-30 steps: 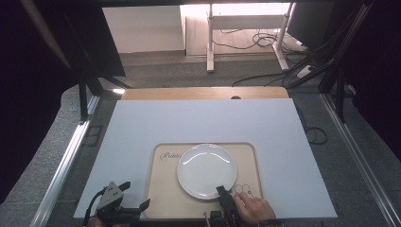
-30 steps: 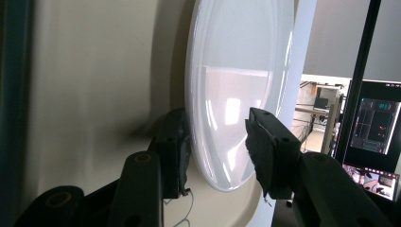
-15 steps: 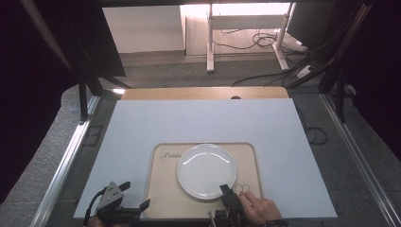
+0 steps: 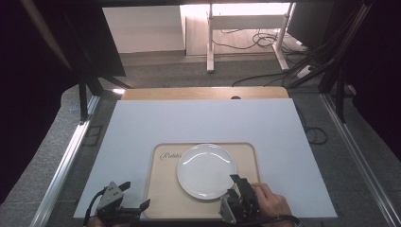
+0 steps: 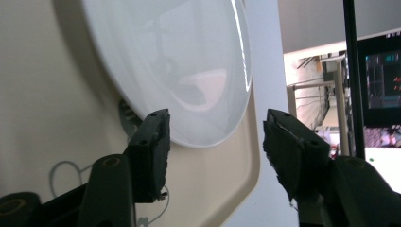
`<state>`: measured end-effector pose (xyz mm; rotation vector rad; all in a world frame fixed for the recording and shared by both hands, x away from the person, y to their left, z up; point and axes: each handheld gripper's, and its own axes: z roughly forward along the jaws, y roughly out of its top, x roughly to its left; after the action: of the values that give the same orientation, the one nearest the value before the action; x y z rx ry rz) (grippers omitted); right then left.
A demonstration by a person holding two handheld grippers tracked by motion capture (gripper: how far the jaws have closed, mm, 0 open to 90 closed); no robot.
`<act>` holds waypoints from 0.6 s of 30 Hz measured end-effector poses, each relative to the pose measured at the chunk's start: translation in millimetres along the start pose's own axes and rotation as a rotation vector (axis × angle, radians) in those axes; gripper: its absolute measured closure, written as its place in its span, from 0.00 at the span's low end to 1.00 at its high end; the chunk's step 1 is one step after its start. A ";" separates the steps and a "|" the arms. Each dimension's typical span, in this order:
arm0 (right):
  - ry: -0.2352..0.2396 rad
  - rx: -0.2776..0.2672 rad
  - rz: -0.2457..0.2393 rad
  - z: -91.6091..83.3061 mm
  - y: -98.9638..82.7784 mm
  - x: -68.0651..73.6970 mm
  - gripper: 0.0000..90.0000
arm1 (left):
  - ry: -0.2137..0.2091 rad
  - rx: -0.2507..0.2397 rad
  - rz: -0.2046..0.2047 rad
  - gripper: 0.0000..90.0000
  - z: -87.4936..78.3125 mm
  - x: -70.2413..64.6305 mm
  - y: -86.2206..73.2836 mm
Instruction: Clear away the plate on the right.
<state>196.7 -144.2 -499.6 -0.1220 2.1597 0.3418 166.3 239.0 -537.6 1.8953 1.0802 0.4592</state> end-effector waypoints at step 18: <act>0.085 -0.014 0.426 -2.8 -41.0 -31.5 0.23 | -0.001 0.000 -0.003 0.04 -0.1 0.4 -0.1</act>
<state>221.4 -185.6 -480.5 0.3261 2.2586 0.6024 166.4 239.3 -537.6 1.8931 1.0826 0.4565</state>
